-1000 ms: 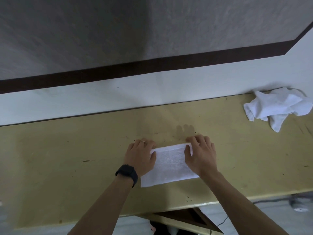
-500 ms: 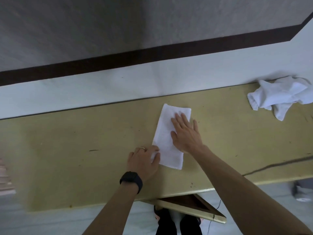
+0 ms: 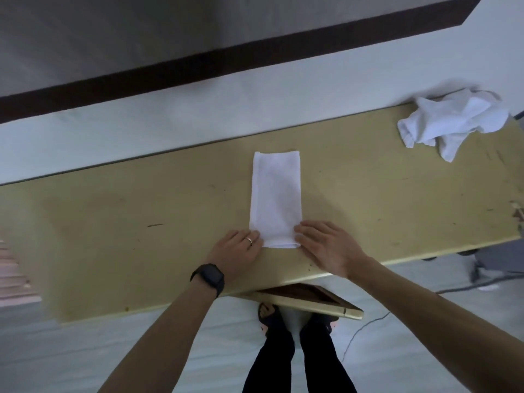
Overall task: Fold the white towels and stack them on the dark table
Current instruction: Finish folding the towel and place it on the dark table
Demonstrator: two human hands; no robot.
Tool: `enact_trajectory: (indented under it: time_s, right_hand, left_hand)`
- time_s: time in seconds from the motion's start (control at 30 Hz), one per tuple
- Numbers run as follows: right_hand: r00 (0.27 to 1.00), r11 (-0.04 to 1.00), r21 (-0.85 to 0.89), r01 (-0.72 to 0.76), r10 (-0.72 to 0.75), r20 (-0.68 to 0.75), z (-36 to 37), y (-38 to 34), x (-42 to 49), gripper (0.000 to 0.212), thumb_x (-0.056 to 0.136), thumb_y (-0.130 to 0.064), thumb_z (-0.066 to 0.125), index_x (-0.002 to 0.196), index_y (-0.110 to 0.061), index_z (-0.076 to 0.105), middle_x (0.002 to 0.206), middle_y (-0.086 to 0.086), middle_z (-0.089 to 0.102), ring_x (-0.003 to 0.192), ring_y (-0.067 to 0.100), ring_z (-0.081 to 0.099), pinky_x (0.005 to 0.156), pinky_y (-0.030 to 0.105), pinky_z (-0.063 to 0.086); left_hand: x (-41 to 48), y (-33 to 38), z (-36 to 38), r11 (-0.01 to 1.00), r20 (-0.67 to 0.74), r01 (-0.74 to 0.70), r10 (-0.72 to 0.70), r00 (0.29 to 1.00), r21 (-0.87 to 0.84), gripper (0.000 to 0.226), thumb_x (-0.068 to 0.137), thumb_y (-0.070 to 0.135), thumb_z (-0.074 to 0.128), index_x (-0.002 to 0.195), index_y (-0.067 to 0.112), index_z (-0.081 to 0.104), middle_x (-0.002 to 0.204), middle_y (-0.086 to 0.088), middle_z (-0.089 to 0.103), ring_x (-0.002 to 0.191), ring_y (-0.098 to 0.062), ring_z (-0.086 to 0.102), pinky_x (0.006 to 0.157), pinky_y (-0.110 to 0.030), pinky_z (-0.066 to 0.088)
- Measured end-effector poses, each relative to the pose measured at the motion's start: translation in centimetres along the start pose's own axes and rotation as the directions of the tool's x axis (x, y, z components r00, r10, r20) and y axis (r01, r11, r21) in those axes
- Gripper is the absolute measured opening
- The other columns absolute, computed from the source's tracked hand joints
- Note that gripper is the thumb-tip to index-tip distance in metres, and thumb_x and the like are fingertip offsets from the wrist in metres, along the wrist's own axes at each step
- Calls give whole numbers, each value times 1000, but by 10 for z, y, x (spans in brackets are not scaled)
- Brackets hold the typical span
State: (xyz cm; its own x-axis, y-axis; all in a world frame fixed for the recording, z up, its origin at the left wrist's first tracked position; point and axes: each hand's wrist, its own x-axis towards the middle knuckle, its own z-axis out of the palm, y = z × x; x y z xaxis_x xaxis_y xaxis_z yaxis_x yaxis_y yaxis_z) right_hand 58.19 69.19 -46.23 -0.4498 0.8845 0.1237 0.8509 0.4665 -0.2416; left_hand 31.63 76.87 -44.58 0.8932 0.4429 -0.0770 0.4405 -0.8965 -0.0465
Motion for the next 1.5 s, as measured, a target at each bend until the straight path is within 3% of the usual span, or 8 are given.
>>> enact_trajectory:
  time_s: [0.23, 0.37, 0.5, 0.6, 0.7, 0.83, 1.1, 1.5]
  right_hand:
    - [999, 1000, -19, -20, 20, 45, -1, -4, 0, 31, 73, -15, 82, 103, -12, 73, 119, 8, 70, 109, 28, 66, 88, 37, 54]
    - [991, 989, 59, -132, 130, 45, -17, -7, 11, 13, 92, -22, 57, 98, -15, 67, 103, 0, 71, 104, 24, 63, 85, 35, 50]
    - [898, 848, 327, -417, 440, 6, -45, -4, 34, 19, 97, -30, 45, 91, -17, 58, 81, -3, 65, 80, 19, 56, 67, 33, 43]
    - [754, 593, 581, -557, 654, 55, -55, 7, 61, 12, 99, -28, 50, 88, -24, 54, 77, -9, 63, 72, 11, 55, 64, 29, 43]
    - [599, 374, 684, -626, 792, 115, -55, 22, 93, 14, 100, -35, 47, 93, -26, 55, 79, -10, 64, 72, 4, 57, 59, 18, 42]
    - [507, 276, 679, -680, 846, 165, -38, 44, 127, 22, 101, -41, 44, 103, -23, 56, 86, -16, 59, 81, 12, 59, 66, 28, 44]
    - [434, 309, 465, -830, 881, 190, -6, 74, 151, 23, 100, -46, 37, 97, -30, 52, 84, -10, 63, 77, 16, 60, 67, 35, 50]
    - [475, 431, 239, -870, 863, 170, -2, 75, 162, 30, 103, -46, 27, 91, -23, 42, 91, -3, 60, 77, 25, 57, 70, 37, 45]
  left_hand:
    - [11, -6, -9, 991, -16, -101, 103, 995, 87, 37, 76, 3, 41, 75, 13, 76, 83, -6, 75, 66, -21, 70, 61, -27, 55]
    - [21, -3, -26, 975, -8, 112, -116, 993, -189, 25, 74, 16, 41, 74, 15, 66, 66, 1, 65, 60, -22, 63, 55, -26, 50]
    - [39, -14, -50, 661, 175, 511, -506, 844, -550, 8, 90, 20, 50, 96, 21, 56, 78, 7, 53, 67, -12, 51, 55, -24, 34]
    - [64, -32, -56, 406, 206, 520, -605, 769, -752, 7, 93, 23, 52, 98, 26, 56, 77, 3, 62, 66, -10, 57, 55, -24, 42]
    - [94, -54, -53, 304, 182, 514, -694, 696, -802, 11, 97, 28, 55, 105, 25, 63, 87, 8, 66, 75, -4, 59, 60, -6, 41]
    - [122, -79, -39, 229, 197, 548, -768, 609, -804, 23, 98, 34, 55, 112, 20, 67, 96, 11, 64, 84, -4, 56, 62, 1, 38]
    - [146, -102, -4, 265, 195, 590, -775, 601, -763, 22, 97, 34, 57, 110, 22, 70, 99, 10, 69, 89, -6, 62, 70, -8, 39]
    - [149, -110, 8, 578, 147, 637, -672, 726, -509, 31, 103, 39, 40, 111, 22, 65, 111, 0, 55, 91, -16, 57, 76, -27, 48]
